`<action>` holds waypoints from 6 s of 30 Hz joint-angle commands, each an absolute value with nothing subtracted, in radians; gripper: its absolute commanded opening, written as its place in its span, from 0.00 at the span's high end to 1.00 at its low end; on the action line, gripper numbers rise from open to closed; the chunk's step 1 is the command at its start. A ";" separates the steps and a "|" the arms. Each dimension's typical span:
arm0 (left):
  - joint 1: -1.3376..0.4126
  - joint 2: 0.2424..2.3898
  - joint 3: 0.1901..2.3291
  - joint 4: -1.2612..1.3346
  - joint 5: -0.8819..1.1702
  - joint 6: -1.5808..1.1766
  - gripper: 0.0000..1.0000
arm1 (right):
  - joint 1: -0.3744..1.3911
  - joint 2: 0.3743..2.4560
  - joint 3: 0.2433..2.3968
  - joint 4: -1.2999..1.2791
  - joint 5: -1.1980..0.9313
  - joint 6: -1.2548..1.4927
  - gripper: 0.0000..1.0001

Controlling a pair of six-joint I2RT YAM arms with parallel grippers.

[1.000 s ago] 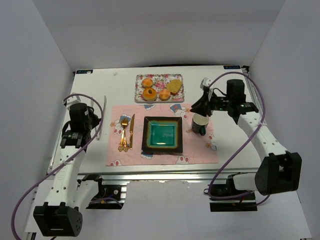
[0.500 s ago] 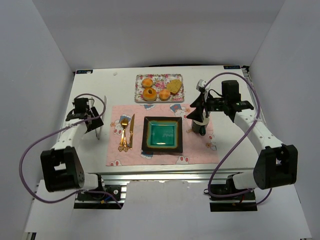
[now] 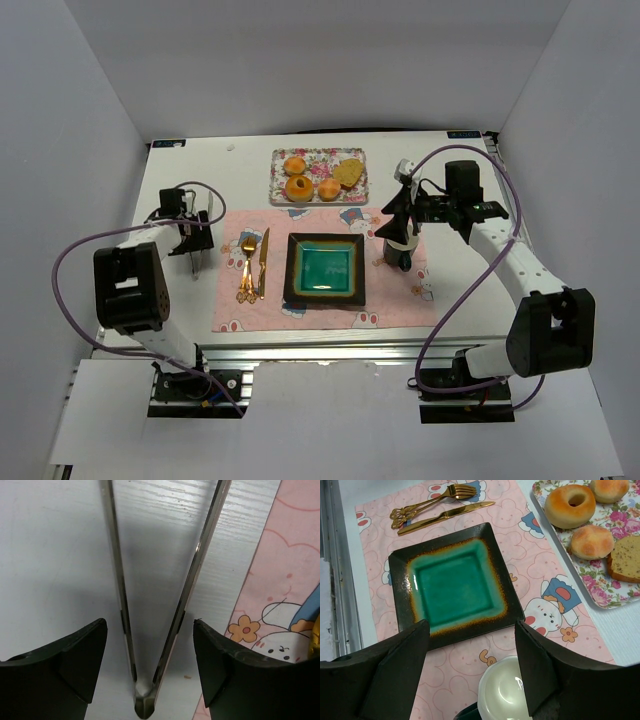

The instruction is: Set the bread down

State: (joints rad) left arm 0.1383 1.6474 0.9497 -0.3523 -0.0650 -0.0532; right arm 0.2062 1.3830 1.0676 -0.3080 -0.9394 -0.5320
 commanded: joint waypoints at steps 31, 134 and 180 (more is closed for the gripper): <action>0.025 1.430 1.026 -0.177 0.340 -0.486 0.88 | 0.150 1.328 1.081 -0.291 -0.976 -0.509 0.26; -0.396 1.772 1.230 -0.244 0.339 -1.132 0.70 | 0.083 1.279 1.008 -0.252 -1.035 -0.485 0.25; -0.512 0.940 0.709 -0.479 0.426 -1.081 1.00 | 0.074 1.220 1.026 -0.453 -1.071 -0.620 0.27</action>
State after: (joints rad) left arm -0.4908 0.9623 0.7292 -0.4728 0.4366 -1.0527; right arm 0.0788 1.2407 1.0164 -0.4423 -1.0374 -0.6136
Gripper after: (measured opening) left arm 0.320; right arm 0.733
